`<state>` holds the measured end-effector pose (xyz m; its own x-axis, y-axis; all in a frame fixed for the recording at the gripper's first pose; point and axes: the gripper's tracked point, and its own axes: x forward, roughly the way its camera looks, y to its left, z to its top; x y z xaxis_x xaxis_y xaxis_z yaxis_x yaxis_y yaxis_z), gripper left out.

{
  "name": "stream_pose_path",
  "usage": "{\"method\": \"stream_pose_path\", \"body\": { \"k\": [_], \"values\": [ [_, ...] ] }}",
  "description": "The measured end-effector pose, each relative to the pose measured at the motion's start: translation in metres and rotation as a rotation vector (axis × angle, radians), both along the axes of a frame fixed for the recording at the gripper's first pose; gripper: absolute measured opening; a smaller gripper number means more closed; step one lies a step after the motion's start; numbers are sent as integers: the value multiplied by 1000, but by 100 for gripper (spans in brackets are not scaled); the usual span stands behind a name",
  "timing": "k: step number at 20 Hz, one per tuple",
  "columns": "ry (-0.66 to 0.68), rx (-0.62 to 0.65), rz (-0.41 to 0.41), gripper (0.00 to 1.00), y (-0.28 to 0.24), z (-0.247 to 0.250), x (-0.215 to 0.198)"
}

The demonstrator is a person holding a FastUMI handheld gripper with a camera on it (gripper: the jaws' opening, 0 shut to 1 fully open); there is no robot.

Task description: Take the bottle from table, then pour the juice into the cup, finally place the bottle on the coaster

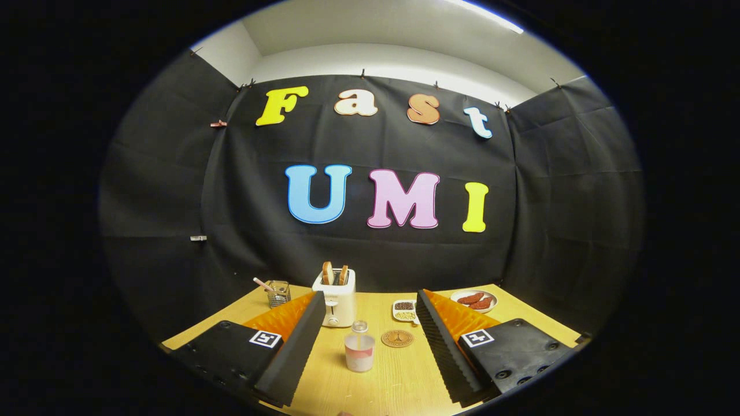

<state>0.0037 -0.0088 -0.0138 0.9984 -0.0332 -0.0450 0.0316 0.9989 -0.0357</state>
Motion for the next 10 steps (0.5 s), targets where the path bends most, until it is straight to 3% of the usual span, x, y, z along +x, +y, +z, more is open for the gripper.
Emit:
{"method": "stream_pose_path", "body": {
  "k": [10],
  "values": [
    [44, -16, 35, 97, 18, -23, 6]
  ]
}}
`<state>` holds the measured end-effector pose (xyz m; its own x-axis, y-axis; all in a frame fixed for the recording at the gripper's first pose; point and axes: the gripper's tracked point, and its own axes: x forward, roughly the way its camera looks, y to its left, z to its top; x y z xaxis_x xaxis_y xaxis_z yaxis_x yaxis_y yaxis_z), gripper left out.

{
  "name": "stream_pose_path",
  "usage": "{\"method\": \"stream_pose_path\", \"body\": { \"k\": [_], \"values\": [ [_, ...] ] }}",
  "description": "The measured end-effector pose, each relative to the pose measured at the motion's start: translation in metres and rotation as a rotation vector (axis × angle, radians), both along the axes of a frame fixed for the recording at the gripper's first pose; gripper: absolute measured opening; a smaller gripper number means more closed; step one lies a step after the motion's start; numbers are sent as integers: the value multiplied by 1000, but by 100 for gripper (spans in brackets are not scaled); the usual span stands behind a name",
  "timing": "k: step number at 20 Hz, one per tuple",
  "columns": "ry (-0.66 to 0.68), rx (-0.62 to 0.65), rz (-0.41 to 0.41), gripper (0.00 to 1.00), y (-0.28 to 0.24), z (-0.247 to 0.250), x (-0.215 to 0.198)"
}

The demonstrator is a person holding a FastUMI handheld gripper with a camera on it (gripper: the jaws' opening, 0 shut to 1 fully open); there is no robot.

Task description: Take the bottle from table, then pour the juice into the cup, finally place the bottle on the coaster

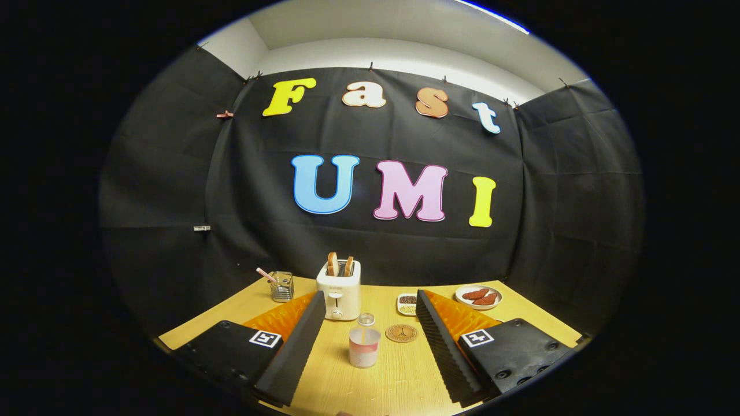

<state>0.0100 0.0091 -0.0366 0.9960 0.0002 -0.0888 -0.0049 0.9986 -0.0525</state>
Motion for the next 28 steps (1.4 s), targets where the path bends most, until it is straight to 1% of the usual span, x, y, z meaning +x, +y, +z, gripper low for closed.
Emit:
{"method": "stream_pose_path", "body": {
  "k": [3, 7, 9, 11, 13, 16, 20, 28],
  "values": [
    [10, 0, 20, 96, 11, -11, 7],
    [48, -1, 16, 97, 22, -42, 21],
    [63, 4, -2, 97, 21, -57, 27],
    [95, 46, -27, 97, 17, -80, 31],
    [116, 59, -52, 97, 8, -99, 38],
    [162, 19, -61, 97, -2, -132, 51],
    [212, -11, -25, 97, -3, -171, 69],
    [246, -27, -57, 97, -3, -216, 105]
  ]
}}
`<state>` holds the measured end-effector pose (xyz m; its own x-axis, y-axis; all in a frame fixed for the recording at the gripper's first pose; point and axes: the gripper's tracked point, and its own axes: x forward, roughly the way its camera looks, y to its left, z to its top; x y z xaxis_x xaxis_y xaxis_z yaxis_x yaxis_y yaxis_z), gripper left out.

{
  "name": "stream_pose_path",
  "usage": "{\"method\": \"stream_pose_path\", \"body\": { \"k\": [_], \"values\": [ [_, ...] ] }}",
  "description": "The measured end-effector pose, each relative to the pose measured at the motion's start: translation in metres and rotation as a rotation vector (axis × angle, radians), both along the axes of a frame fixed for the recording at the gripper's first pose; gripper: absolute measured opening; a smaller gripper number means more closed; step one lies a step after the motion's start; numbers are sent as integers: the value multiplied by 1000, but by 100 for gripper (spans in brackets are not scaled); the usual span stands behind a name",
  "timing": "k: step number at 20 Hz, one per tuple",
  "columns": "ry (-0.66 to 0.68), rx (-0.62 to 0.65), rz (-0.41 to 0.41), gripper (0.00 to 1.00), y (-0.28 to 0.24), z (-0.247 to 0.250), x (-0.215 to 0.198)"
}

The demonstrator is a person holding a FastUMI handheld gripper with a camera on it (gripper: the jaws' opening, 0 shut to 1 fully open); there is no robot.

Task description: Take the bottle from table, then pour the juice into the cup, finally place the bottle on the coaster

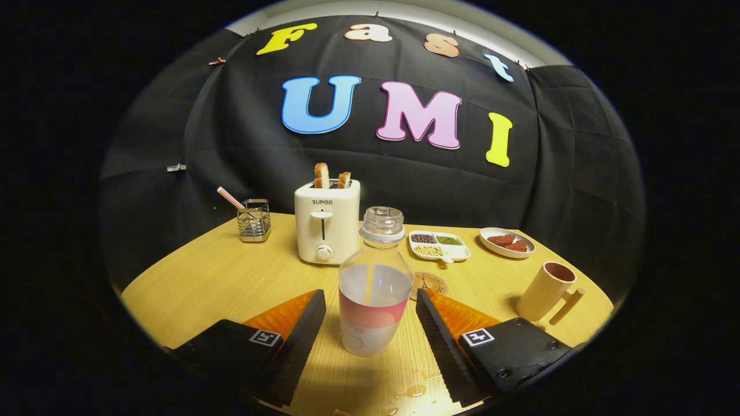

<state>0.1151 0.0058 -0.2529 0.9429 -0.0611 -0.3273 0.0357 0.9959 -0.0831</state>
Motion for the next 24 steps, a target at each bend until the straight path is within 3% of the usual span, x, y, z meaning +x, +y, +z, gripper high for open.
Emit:
{"method": "stream_pose_path", "body": {
  "k": [8, 12, 16, 24],
  "values": [
    [-3, -9, -76, 96, -9, -16, 29],
    [-2, -36, -79, 83, -8, -19, 33],
    [10, -12, -103, 81, -12, -23, 32],
    [35, 38, -24, 73, -9, -15, 26]
  ]
}}
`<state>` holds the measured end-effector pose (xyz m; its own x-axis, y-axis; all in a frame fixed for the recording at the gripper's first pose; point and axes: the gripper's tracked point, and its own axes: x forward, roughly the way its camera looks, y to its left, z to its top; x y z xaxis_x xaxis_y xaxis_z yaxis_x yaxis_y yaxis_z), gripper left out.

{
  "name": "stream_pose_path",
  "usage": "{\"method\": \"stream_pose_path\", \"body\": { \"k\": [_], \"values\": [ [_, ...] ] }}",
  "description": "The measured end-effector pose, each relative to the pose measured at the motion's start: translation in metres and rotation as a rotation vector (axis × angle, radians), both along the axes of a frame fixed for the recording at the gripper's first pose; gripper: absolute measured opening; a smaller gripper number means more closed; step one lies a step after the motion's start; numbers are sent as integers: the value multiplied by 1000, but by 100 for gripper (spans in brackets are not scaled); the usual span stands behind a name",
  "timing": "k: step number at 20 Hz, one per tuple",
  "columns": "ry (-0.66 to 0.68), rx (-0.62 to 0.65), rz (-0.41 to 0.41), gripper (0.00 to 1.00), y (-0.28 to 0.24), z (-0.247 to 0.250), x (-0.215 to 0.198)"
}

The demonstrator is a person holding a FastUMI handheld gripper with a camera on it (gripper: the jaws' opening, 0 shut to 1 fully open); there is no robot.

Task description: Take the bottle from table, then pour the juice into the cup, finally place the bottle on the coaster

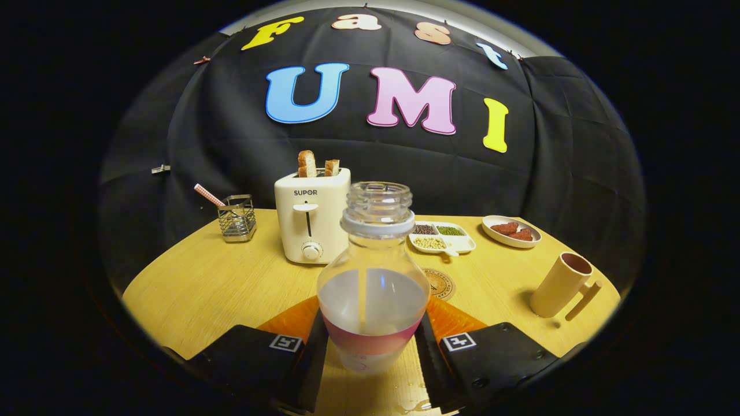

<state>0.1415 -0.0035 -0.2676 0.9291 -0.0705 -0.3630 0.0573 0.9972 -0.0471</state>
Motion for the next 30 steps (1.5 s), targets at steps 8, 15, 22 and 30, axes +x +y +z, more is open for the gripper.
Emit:
{"method": "stream_pose_path", "body": {
  "k": [8, 15, 22, 30],
  "values": [
    [-25, 302, -66, 71, -51, 64, -1],
    [-54, 693, -184, 71, -104, 103, 6],
    [-38, 1052, -346, 71, -158, 101, 6],
    [-4, 1296, -471, 71, -195, 74, 12]
  ]
}}
